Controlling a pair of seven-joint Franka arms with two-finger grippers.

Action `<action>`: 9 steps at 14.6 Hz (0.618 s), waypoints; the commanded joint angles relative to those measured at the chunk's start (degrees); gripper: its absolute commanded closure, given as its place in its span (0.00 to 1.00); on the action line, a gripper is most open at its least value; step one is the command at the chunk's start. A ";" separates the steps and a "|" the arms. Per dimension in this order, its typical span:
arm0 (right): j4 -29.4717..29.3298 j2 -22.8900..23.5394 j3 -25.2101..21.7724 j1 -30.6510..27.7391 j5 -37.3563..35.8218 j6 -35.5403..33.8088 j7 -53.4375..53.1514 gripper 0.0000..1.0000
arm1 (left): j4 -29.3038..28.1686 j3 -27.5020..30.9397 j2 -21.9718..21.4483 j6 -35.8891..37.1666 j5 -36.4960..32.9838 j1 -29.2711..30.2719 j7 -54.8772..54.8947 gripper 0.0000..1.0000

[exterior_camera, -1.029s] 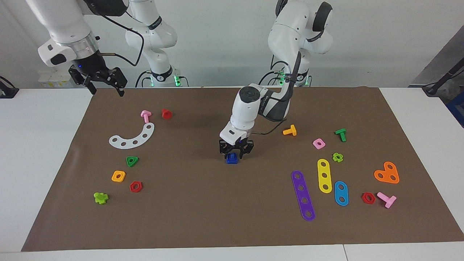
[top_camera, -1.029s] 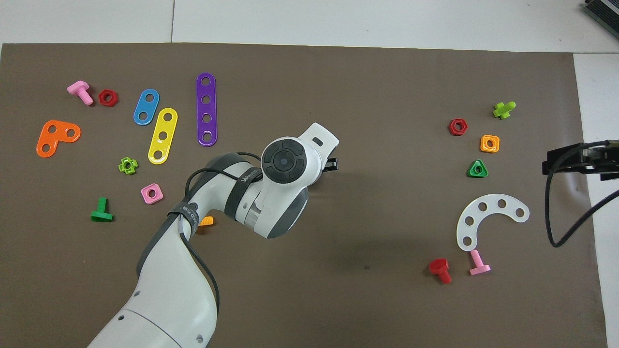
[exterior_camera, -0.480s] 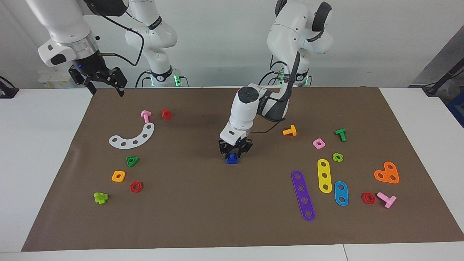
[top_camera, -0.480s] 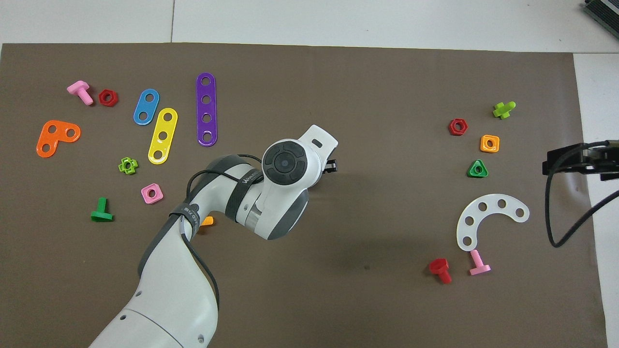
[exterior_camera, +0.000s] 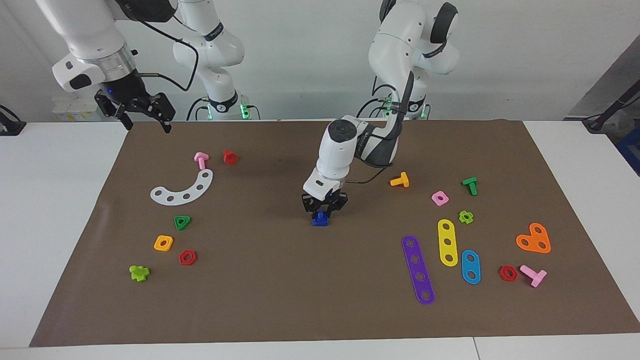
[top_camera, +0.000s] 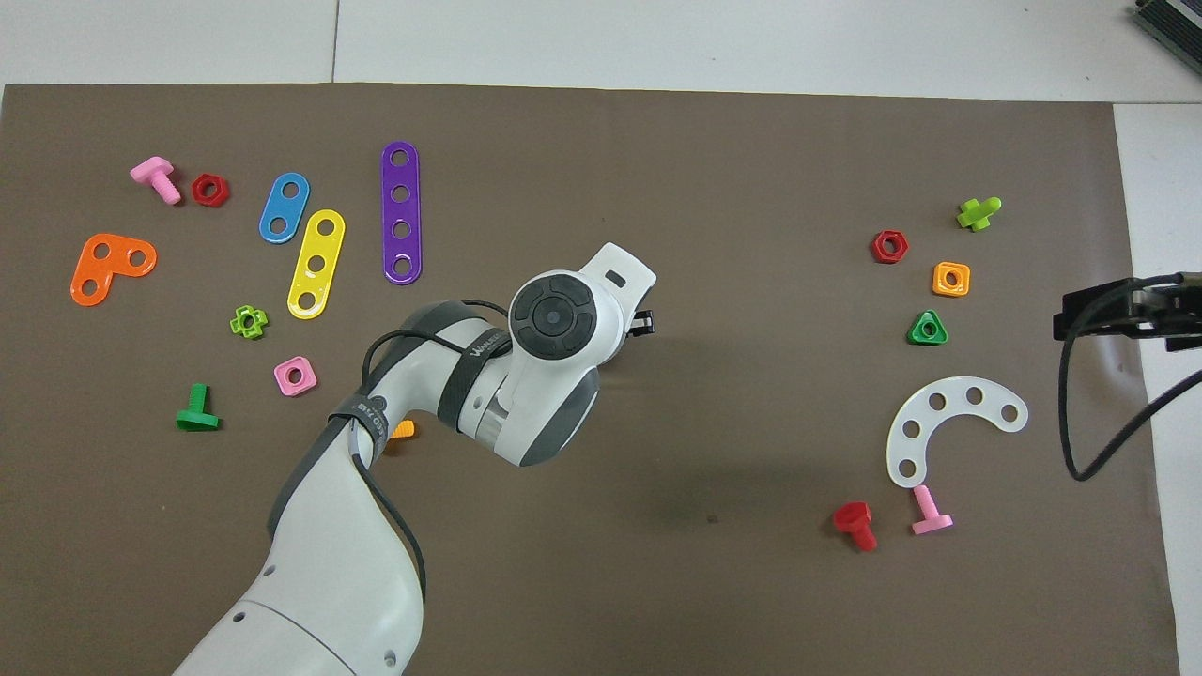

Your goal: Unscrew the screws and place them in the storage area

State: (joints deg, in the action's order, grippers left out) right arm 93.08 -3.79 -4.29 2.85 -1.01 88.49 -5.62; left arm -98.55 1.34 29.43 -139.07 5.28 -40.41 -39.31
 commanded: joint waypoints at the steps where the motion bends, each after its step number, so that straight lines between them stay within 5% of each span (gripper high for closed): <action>1: 1.76 -1.31 0.42 -0.65 0.31 1.16 -0.62 0.00 | 1.60 1.21 -0.16 1.77 0.78 -1.34 -2.87 0.71; 9: 1.93 -1.57 0.42 -0.74 0.39 1.16 -0.62 0.00 | 15.40 1.74 0.99 20.47 0.87 1.72 -5.43 0.70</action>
State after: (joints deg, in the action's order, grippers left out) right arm 93.14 -3.91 -4.29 2.83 -1.01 88.49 -5.62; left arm -87.70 2.35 29.49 -124.22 5.29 -40.14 -44.50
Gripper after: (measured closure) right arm 0.000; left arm 0.533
